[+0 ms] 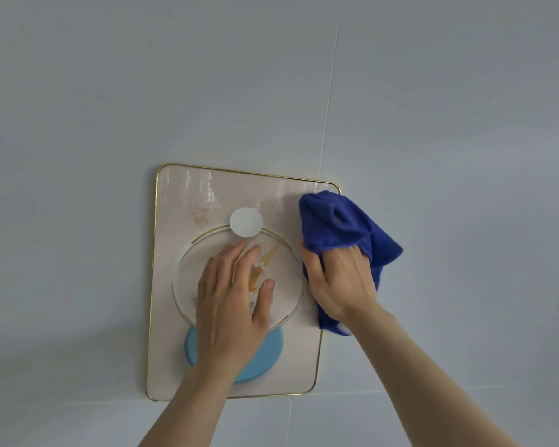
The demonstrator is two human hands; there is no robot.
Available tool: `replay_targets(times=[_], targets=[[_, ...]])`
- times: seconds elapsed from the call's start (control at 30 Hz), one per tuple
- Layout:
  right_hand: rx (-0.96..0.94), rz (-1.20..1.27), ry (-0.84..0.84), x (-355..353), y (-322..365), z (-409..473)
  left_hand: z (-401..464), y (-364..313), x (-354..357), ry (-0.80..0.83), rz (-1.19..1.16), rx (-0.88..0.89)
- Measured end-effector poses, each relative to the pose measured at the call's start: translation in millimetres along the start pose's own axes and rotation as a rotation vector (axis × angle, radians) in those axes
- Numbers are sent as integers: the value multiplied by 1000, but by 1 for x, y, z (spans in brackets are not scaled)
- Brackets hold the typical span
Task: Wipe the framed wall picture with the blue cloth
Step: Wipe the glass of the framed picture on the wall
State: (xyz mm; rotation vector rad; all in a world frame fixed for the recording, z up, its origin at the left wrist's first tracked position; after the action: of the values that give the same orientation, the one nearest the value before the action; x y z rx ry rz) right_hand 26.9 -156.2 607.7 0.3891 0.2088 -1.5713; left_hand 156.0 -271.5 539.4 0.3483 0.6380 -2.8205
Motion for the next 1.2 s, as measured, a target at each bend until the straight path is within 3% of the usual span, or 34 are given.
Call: replay_targets(times=[0.1, 0.2, 0.33, 0.53, 0.7, 1.2], targets=[[-85, -141, 48, 12, -3, 3, -2, 2, -1, -15, 40, 35], [-121, -131, 78, 27, -6, 12, 4, 7, 4, -18, 95, 81], [-160, -181, -5, 33, -9, 18, 1, 5, 18, 4, 217, 176], [-82, -164, -88, 39, -24, 29, -1, 4, 43, 37, 404, 247], [-5, 4, -144, 42, -36, 28, -1, 11, 51, 38, 425, 247], [169, 113, -14, 71, -52, -36, 1, 16, 56, 39, 397, 248]])
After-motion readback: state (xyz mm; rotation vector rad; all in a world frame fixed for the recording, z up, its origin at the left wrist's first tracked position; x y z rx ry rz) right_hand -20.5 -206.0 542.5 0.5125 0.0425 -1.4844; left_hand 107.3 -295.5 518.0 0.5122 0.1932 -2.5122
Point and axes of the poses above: each hand's wrist, its own z-axis towards the middle knuckle, its own x-axis out of the palm, y = z × x, the point moved 10 cm from there along z, towards the middle knuckle, and after that the axes turned 4 degrees about -x, right-handed, at the moved point
